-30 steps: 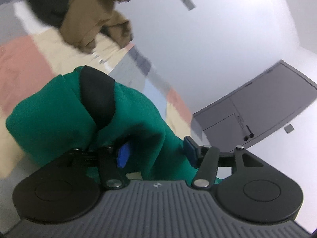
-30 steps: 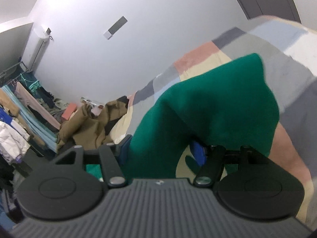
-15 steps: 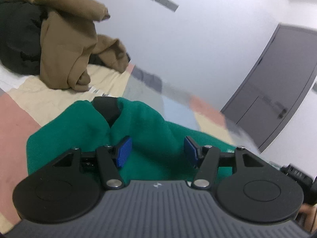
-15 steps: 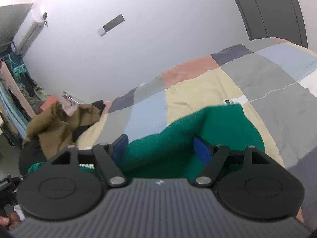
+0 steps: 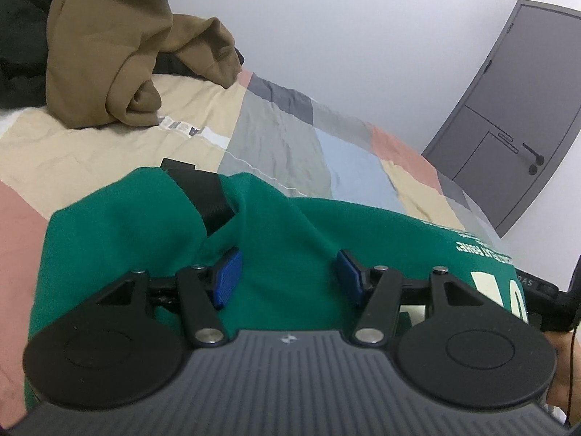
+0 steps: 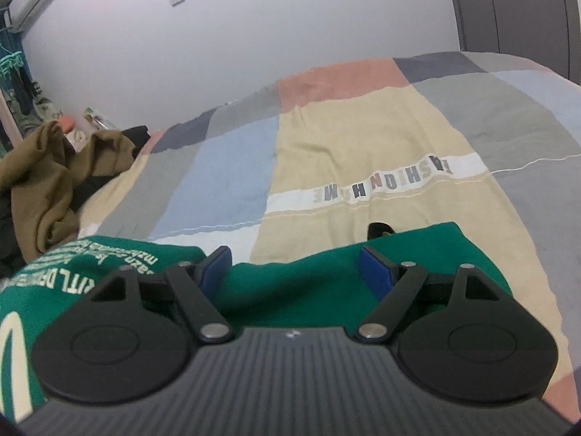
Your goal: Fold large clothes
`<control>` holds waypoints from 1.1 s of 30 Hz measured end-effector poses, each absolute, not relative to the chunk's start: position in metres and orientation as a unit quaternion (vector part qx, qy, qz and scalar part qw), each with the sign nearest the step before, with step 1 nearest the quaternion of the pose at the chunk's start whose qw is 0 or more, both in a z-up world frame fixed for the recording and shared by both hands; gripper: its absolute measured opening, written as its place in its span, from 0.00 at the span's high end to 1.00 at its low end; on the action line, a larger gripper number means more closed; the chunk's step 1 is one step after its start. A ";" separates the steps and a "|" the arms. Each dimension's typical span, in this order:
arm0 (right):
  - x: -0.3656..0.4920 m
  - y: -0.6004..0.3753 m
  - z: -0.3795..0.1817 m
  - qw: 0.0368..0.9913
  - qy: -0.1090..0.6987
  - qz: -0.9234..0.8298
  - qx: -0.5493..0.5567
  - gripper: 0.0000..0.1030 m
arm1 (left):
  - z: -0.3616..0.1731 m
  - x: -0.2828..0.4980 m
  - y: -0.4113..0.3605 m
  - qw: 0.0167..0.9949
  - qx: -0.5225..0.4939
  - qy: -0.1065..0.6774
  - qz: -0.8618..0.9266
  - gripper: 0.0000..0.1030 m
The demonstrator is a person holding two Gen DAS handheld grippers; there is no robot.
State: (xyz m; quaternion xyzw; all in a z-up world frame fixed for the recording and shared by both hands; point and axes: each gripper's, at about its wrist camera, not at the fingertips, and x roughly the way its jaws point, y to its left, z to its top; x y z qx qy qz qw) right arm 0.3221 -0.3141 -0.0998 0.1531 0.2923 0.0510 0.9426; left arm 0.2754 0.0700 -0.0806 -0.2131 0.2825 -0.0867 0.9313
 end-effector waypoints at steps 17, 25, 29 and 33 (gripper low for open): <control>0.212 -0.353 -0.057 0.888 0.287 0.076 0.352 0.22 | -0.025 0.159 0.076 0.924 -0.282 0.240 -0.095 0.27; 0.157 -0.347 -0.089 0.831 0.348 0.083 0.426 0.22 | -0.044 0.124 0.078 0.886 -0.347 0.299 -0.075 0.27; 0.162 -0.354 -0.116 0.794 0.382 0.055 0.471 0.22 | -0.069 0.132 0.086 0.858 -0.394 0.324 -0.061 0.27; 0.180 -0.358 -0.129 0.790 0.384 0.026 0.477 0.22 | -0.085 0.141 0.094 0.836 -0.435 0.331 -0.051 0.27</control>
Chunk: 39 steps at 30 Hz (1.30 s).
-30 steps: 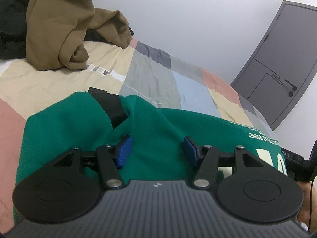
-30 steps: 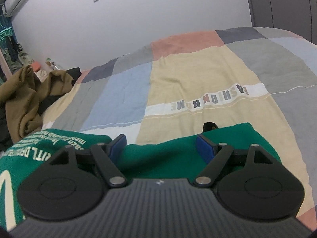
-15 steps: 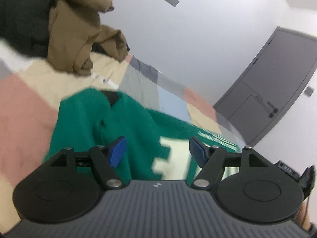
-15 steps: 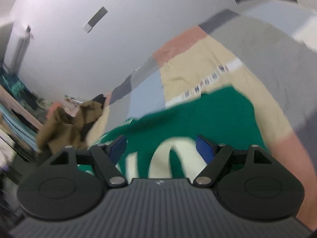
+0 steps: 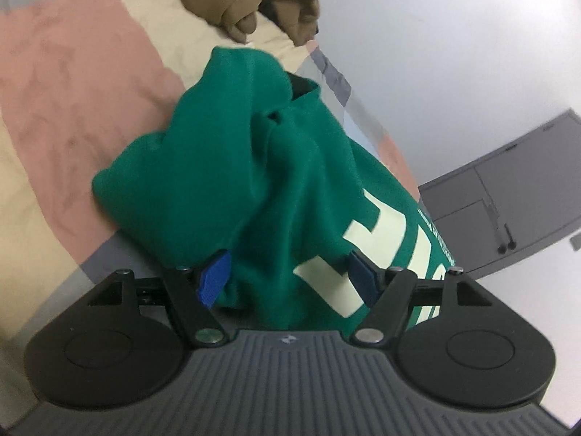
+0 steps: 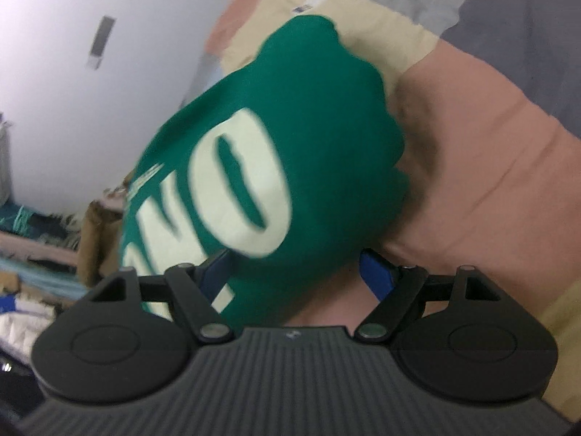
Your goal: Fold large clothes
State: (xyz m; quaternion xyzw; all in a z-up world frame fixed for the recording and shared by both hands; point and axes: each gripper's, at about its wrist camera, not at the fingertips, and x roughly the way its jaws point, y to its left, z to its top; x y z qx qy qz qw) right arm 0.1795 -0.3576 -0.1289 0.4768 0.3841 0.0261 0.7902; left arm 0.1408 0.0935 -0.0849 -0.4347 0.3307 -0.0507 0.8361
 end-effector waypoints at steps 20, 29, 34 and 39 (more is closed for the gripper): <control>0.224 -0.373 -0.083 0.825 0.249 0.124 0.492 0.24 | -0.062 0.209 0.112 0.863 -0.439 0.222 -0.113 0.28; 0.223 -0.369 -0.089 0.821 0.264 0.111 0.493 0.24 | -0.060 0.198 0.119 0.850 -0.460 0.233 -0.108 0.28; 0.210 -0.360 -0.095 0.810 0.285 0.104 0.503 0.24 | -0.059 0.159 0.109 0.837 -0.465 0.259 -0.123 0.18; 0.199 -0.355 -0.106 0.791 0.310 0.088 0.520 0.17 | -0.077 0.147 0.104 0.814 -0.491 0.289 -0.117 0.12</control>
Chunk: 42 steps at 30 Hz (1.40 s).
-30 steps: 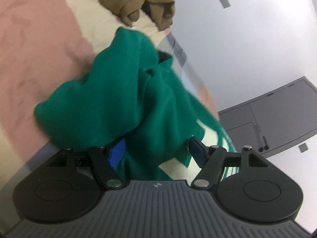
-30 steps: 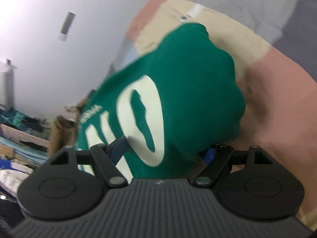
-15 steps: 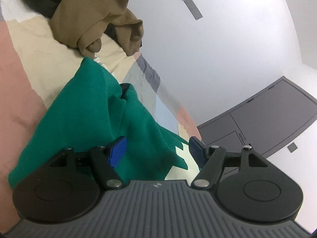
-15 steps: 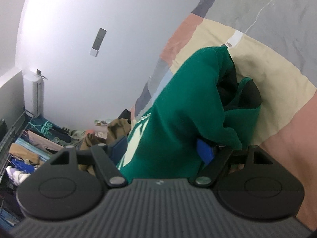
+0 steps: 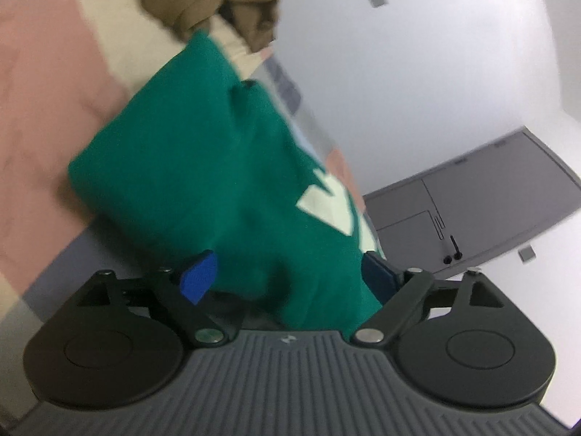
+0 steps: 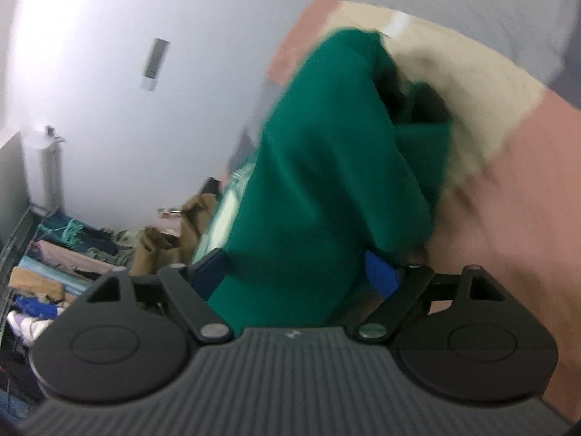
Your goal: Fold large clothes
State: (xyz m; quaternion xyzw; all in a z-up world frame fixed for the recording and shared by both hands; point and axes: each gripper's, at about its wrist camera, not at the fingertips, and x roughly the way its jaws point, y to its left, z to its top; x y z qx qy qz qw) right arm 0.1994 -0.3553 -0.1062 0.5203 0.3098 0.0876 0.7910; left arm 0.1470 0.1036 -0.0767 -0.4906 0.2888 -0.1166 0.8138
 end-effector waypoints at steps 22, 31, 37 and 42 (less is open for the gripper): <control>0.247 -0.340 -0.147 0.750 0.322 0.067 0.574 0.00 | -0.131 0.184 0.107 0.778 -0.547 0.303 -0.063 0.07; 0.250 -0.339 -0.140 0.747 0.270 0.103 0.599 0.00 | -0.134 0.180 0.103 0.761 -0.591 0.252 -0.084 0.04; 0.260 -0.329 -0.148 0.756 0.279 0.095 0.584 0.00 | -0.150 0.187 0.108 0.732 -0.629 0.249 -0.080 0.04; 0.268 -0.315 -0.141 0.786 0.263 0.083 0.553 0.00 | -0.155 0.182 0.104 0.729 -0.641 0.227 -0.077 0.09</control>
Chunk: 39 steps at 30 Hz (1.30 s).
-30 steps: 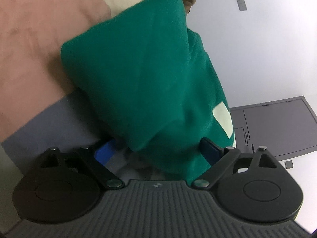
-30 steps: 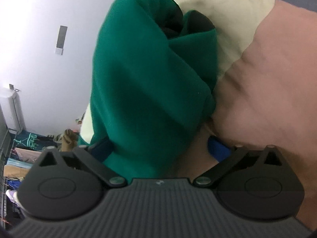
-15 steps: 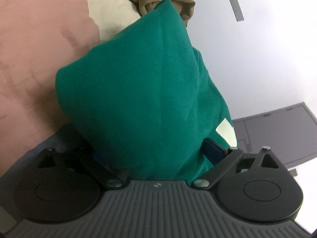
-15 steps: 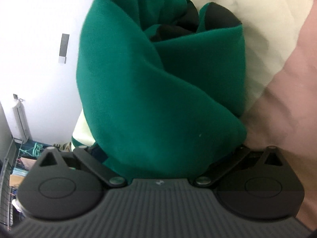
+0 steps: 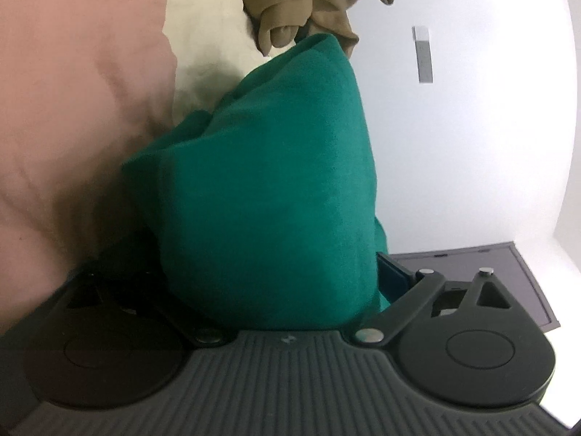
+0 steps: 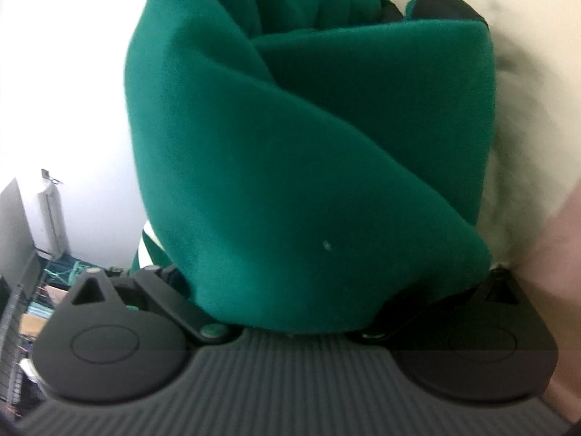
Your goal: Fold large clothes
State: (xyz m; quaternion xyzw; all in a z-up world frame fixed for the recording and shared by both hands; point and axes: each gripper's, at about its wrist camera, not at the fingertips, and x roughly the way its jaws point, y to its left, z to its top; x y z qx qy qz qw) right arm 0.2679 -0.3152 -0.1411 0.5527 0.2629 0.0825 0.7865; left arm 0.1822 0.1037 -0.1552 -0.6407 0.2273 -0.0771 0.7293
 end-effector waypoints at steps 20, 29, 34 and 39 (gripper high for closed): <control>0.258 -0.336 -0.078 0.860 0.230 0.164 0.425 0.60 | -0.102 0.194 0.097 0.823 -0.510 0.220 -0.119 0.71; 0.215 -0.390 -0.037 0.874 0.191 0.183 0.408 0.61 | -0.056 0.170 0.052 0.829 -0.489 0.216 -0.165 0.71; 0.187 -0.439 -0.012 0.885 0.155 0.181 0.401 0.61 | -0.019 0.161 0.001 0.829 -0.482 0.207 -0.196 0.71; 0.169 -0.489 0.009 0.892 0.122 0.156 0.406 0.61 | 0.020 0.179 -0.068 0.834 -0.461 0.205 -0.225 0.71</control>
